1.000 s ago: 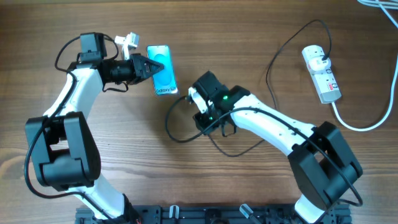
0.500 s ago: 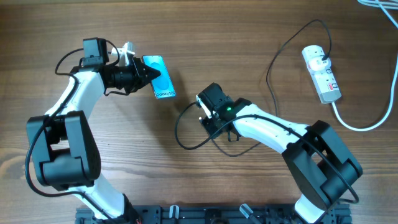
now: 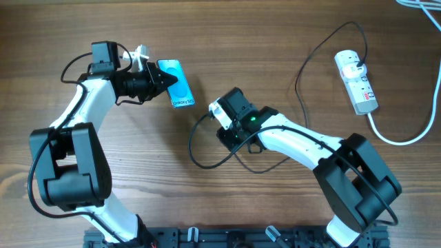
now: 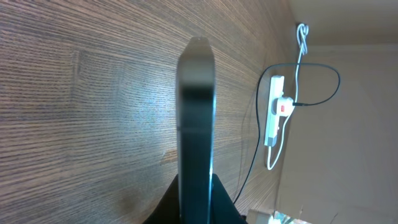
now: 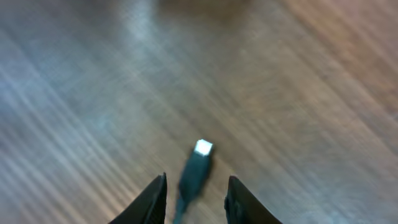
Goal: Plug charger to phone and switch on socket
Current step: 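Lower the right gripper onto the black cable's USB-C plug and grasp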
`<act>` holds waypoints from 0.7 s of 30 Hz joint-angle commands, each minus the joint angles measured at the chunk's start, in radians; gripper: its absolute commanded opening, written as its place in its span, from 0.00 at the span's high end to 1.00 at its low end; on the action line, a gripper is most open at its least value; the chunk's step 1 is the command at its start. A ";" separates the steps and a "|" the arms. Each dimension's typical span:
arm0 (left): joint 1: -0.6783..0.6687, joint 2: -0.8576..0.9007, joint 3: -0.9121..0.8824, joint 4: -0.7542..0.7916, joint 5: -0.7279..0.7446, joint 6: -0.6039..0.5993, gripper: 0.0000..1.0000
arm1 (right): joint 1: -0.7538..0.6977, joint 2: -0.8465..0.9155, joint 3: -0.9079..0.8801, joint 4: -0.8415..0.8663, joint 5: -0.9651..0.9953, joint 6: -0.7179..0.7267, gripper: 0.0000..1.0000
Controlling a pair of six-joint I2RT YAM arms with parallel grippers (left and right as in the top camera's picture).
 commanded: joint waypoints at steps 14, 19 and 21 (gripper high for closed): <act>0.004 0.002 -0.003 0.008 0.021 -0.005 0.96 | 0.000 0.017 -0.103 0.103 0.100 0.062 0.81; 0.004 0.002 -0.003 0.008 0.021 -0.005 0.96 | 0.000 0.017 -0.103 0.094 0.124 0.068 0.68; 0.004 0.002 -0.003 0.008 0.021 -0.005 0.96 | 0.000 0.017 -0.103 0.085 0.118 0.136 0.72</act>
